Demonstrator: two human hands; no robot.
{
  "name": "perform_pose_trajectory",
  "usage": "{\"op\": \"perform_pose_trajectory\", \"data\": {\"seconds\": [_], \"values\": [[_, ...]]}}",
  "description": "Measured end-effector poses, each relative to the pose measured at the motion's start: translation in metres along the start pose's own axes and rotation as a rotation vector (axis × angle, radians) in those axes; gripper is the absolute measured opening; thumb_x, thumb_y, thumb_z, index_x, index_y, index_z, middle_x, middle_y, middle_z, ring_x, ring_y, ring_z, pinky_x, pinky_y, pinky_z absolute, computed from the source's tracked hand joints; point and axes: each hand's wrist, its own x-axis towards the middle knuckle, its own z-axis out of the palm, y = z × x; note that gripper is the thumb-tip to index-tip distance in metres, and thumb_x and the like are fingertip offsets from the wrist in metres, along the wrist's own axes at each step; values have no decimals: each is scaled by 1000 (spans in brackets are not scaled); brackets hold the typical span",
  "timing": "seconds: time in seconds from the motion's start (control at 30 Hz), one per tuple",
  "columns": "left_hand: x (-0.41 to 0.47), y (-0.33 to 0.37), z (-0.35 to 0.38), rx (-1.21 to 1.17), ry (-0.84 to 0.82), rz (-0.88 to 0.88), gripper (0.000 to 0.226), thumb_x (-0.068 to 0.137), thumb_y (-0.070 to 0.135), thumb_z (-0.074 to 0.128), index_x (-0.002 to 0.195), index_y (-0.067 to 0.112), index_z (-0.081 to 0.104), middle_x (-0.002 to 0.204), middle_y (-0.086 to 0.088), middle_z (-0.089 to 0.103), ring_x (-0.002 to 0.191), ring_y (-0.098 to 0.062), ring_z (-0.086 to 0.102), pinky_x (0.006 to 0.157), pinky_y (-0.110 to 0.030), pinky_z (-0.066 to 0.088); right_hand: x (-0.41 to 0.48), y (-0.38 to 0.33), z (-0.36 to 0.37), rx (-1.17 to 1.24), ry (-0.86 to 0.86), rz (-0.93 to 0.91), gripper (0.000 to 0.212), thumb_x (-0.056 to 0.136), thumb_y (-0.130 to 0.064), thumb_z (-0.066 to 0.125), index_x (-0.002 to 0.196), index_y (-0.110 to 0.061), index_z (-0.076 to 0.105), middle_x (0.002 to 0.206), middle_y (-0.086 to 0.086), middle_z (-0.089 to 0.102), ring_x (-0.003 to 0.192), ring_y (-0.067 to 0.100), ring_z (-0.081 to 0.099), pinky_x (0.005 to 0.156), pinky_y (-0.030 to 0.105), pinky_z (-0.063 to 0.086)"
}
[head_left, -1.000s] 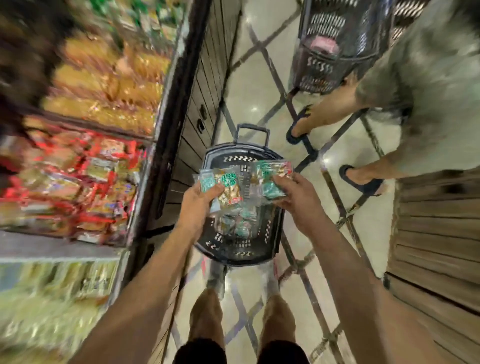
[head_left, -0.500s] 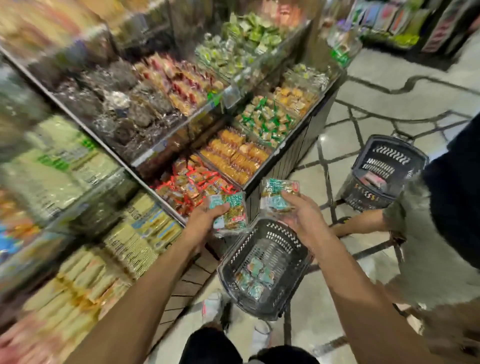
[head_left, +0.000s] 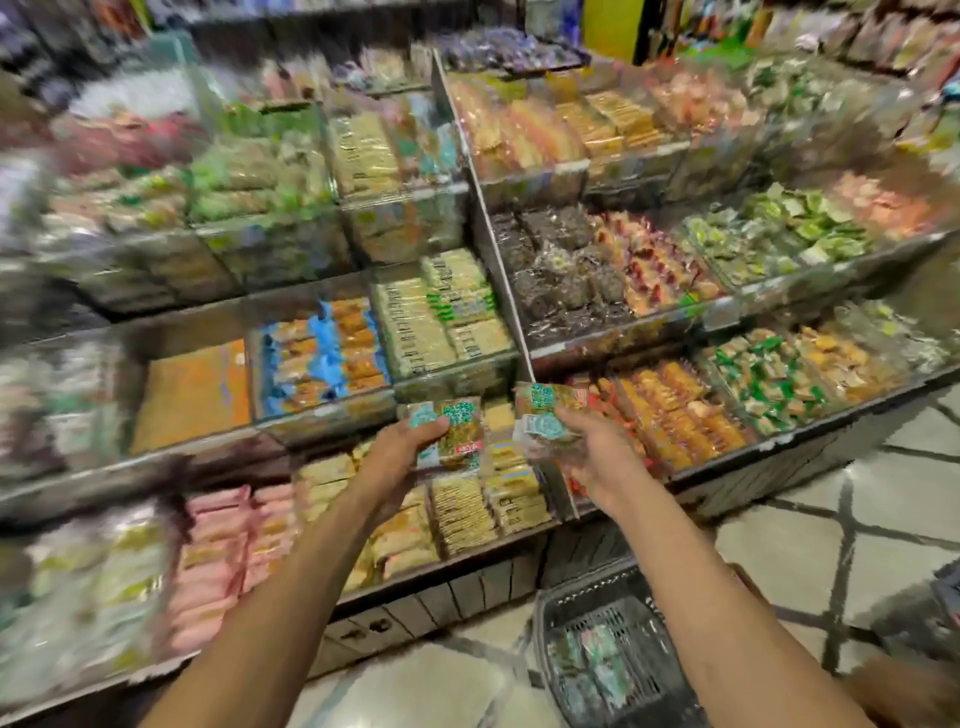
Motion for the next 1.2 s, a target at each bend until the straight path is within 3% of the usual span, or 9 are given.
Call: {"op": "perform_pose_trajectory", "data": {"seconds": [0.13, 0.3, 0.57, 0.73, 0.9, 1.0, 1.03, 1.13, 1.2], "values": [[-28, 18, -83, -78, 108, 61, 12, 94, 23, 75, 93, 12, 81, 115, -16, 77, 96, -30, 70, 77, -38, 52, -2, 15, 86, -72, -121, 39, 33, 96, -23, 73, 124, -5, 68, 98, 8, 78, 80, 19, 74, 72, 32, 54], [-63, 32, -180, -172, 209, 107, 25, 98, 12, 69, 120, 0, 67, 101, -14, 78, 75, -20, 76, 53, -25, 57, -7, 38, 191, -100, -202, 79, 32, 95, -25, 76, 122, -7, 71, 111, 14, 74, 93, 24, 67, 73, 32, 54], [-101, 39, -334, -236, 314, 113, 26, 96, 14, 71, 114, -4, 69, 103, -20, 77, 71, -22, 75, 56, -28, 60, -20, 96, 347, -188, -348, 53, 40, 92, -26, 78, 127, -10, 68, 112, 6, 77, 93, 23, 72, 67, 30, 55], [-110, 37, -404, -240, 385, 130, 41, 94, 20, 73, 122, -9, 67, 119, -27, 73, 99, -35, 70, 82, -40, 58, -23, 126, 414, -218, -399, 121, 31, 93, -22, 77, 120, -8, 71, 105, 8, 79, 86, 22, 73, 61, 30, 57], [-109, 43, -453, -266, 438, 124, 31, 98, 21, 70, 115, -4, 71, 112, -21, 76, 94, -30, 73, 76, -34, 61, -5, 142, 470, -302, -459, 131, 55, 77, -36, 89, 124, -15, 70, 122, 7, 73, 91, 21, 67, 95, 41, 52], [-100, 47, -480, -266, 503, 114, 32, 97, 23, 71, 115, -3, 71, 114, -22, 76, 102, -37, 71, 95, -49, 56, 12, 149, 503, -319, -490, 139, 88, 58, -45, 99, 133, -16, 64, 130, 5, 71, 119, 28, 67, 111, 48, 49], [-96, 47, -488, -262, 520, 114, 33, 98, 23, 71, 117, -4, 70, 113, -21, 77, 103, -37, 71, 98, -51, 55, 17, 152, 513, -332, -513, 149, 82, 64, -43, 98, 132, -15, 63, 130, 6, 71, 122, 30, 66, 110, 49, 50], [-86, 52, -507, -281, 561, 111, 28, 100, 22, 68, 114, -2, 70, 106, -15, 79, 86, -26, 76, 69, -33, 62, 31, 157, 543, -342, -535, 168, 48, 86, -29, 85, 127, -13, 64, 125, 5, 72, 115, 29, 70, 99, 43, 56], [-78, 56, -520, -271, 590, 95, 31, 99, 24, 69, 114, -3, 70, 114, -18, 77, 92, -29, 74, 68, -33, 58, 44, 163, 562, -382, -552, 179, 90, 60, -47, 99, 136, -17, 60, 134, 4, 68, 120, 29, 68, 108, 48, 51]]}}
